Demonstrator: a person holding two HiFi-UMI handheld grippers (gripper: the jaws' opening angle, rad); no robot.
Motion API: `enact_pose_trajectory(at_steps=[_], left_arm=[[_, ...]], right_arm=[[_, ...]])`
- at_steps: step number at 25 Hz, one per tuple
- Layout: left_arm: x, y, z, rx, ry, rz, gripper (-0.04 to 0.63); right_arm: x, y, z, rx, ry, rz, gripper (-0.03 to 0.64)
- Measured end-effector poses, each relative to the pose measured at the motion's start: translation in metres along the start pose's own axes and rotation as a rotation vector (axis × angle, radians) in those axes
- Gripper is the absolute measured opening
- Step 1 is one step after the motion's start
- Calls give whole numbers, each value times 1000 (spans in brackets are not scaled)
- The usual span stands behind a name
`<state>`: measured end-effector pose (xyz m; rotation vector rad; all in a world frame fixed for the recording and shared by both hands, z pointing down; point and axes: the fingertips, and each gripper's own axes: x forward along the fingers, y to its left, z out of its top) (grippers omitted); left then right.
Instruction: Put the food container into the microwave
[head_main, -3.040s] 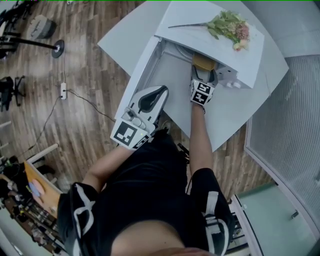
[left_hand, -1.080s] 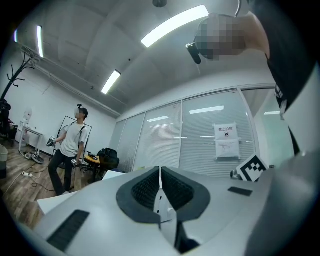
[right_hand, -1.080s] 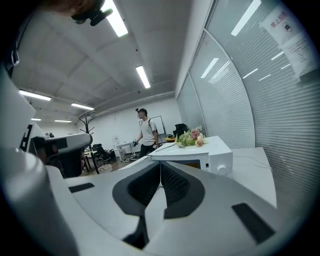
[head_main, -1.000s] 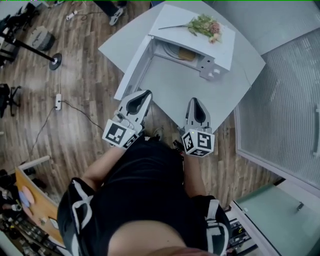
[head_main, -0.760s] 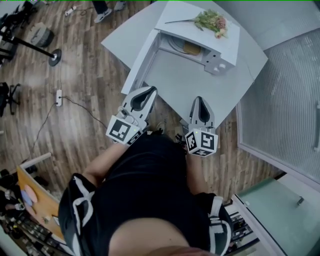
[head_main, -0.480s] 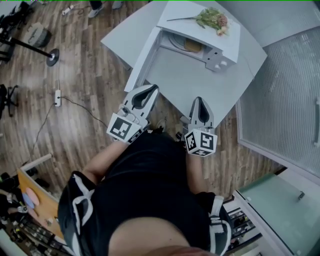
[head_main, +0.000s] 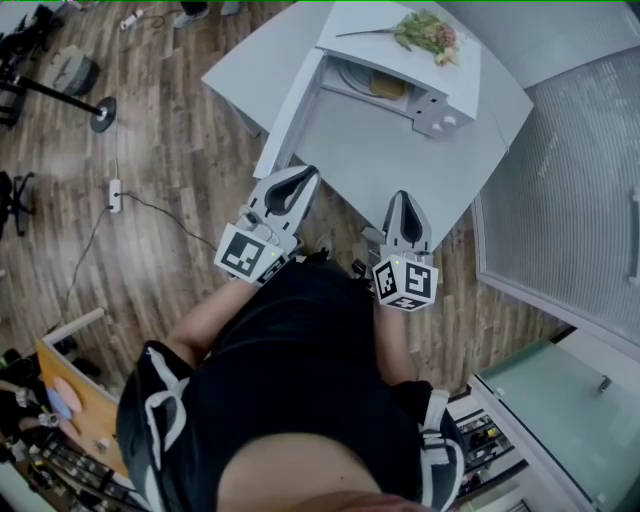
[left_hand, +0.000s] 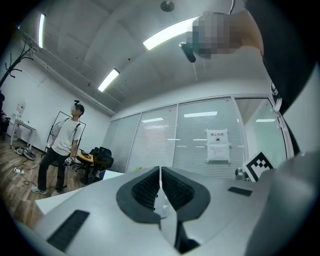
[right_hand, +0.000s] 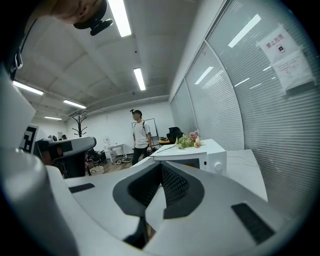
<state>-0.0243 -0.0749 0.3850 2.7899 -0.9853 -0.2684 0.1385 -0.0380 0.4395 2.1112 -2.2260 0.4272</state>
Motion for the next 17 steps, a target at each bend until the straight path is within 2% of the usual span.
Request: enact_pose_trajectory(at_steps=[17], left_arm=[[-5, 9, -5, 12, 0, -20, 32]], right_arm=[[4, 11, -5, -5, 4, -11, 25]])
